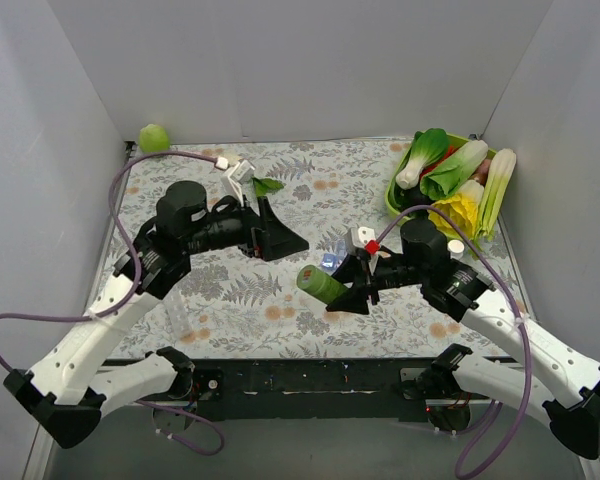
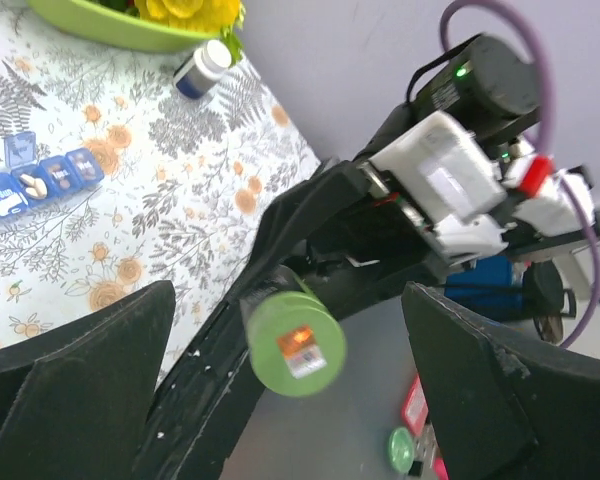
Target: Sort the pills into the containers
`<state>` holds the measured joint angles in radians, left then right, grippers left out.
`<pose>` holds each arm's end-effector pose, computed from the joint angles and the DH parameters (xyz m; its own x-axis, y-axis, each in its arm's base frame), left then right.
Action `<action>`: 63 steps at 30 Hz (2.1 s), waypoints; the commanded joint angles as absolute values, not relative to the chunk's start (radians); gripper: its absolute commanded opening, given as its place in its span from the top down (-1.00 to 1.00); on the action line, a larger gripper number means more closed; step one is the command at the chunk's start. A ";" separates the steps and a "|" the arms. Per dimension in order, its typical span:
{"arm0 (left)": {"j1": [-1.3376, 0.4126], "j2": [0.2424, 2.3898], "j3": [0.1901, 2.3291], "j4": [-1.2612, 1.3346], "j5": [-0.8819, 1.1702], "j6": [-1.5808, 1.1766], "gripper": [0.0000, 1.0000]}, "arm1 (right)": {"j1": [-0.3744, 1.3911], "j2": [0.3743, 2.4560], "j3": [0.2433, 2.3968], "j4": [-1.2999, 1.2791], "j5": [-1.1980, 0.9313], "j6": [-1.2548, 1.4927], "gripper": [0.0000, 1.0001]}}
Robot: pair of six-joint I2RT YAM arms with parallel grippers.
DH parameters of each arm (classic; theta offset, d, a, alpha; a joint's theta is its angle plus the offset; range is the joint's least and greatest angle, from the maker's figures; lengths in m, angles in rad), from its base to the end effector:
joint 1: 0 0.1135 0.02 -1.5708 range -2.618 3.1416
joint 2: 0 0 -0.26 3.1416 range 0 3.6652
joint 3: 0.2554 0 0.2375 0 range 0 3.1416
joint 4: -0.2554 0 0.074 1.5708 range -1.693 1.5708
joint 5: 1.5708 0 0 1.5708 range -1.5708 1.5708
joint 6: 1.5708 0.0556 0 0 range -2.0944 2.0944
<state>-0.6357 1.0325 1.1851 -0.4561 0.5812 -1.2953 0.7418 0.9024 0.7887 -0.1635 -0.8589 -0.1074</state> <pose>0.1586 -0.1550 0.3950 -0.9486 -0.2995 -0.1017 0.0183 0.2691 -0.9629 0.1191 0.1662 0.3209 -0.0957 -0.1827 -0.9785 -0.9942 -0.0301 0.1029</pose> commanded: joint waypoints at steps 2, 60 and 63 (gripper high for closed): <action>-0.630 0.960 1.215 -0.518 0.436 -1.451 -0.96 | 0.749 0.864 0.841 -0.198 -0.674 -0.314 0.97; -0.742 1.209 1.338 -0.762 0.601 -0.804 0.13 | 0.747 0.948 0.847 -0.054 -1.071 -0.044 0.97; -0.742 1.169 1.348 -0.727 0.580 -0.837 -0.51 | 0.744 0.948 0.853 -0.083 -1.045 -0.080 0.97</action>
